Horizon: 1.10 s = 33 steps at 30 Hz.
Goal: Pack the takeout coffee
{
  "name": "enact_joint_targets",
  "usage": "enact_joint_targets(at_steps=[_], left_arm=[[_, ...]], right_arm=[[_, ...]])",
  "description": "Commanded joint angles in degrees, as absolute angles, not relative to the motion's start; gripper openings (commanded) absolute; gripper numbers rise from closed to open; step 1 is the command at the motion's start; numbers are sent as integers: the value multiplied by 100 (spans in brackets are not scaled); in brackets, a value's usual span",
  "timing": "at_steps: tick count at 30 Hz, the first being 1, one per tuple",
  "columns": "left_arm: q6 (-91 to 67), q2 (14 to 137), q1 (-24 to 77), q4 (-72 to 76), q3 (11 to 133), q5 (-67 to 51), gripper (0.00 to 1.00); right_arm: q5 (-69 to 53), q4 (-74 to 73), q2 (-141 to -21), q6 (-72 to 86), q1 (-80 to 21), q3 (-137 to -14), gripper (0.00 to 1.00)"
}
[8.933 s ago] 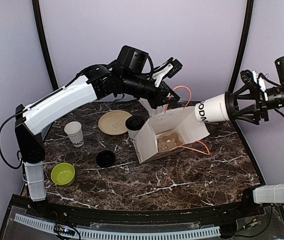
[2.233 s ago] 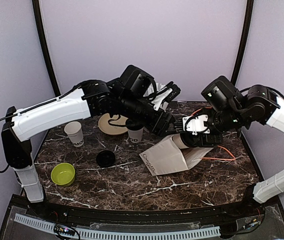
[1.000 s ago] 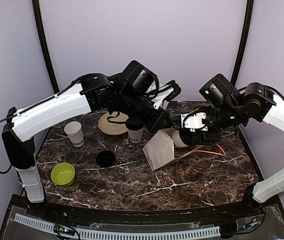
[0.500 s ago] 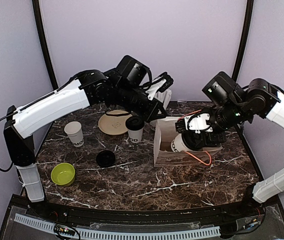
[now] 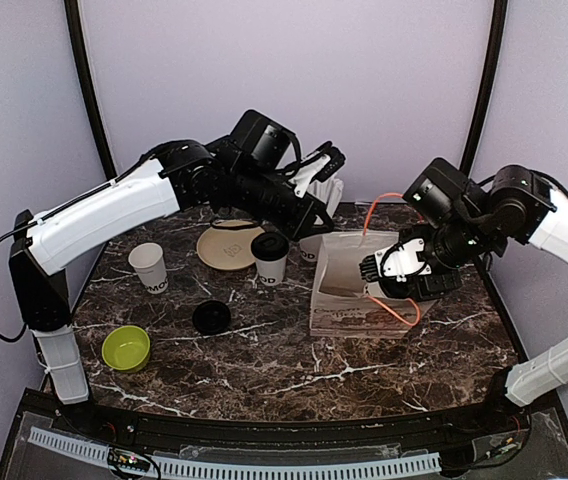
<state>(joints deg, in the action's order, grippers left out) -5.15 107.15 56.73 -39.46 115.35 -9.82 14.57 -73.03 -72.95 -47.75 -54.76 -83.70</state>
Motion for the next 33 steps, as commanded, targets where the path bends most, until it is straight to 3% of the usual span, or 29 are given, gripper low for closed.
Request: enact_joint_targets(at_steps=[1,5,7,8,10,13,20,33], left_arm=[[-422,10609,5625,-3891,11453,-1293,0],[-296,10381,5626,-3728,11528,-1600,2],[-167,10160,5632,-3498,11403,-1835,20],[-105,10072,5628,-3388,11318,-1889,35],[-53,9794,5625,-3015,11033,-1857,49],[104,9447,5560,-2506,10658,-1447,61],[21,9156,5029,-1798,10025,-623,64],[-338,9316,4282,-1224,9127,-748,65]], right_arm=[[1641,-7343,-7236,-4697,-5506,-8220,48],[1515,-7412,-7376,-4470,-5595,-8315,48],[1494,-7441,-7413,-4351,-5673,-8315,48],[1486,-7463,-7413,-4299,-5727,-8302,48],[1472,-7523,-7390,-4184,-5857,-8289,48],[1499,-7607,-7345,-4047,-6064,-8252,48],[1868,-7540,-7100,-3911,-6479,-7598,48],[3046,-6744,-6916,-3652,-6745,-6759,47]])
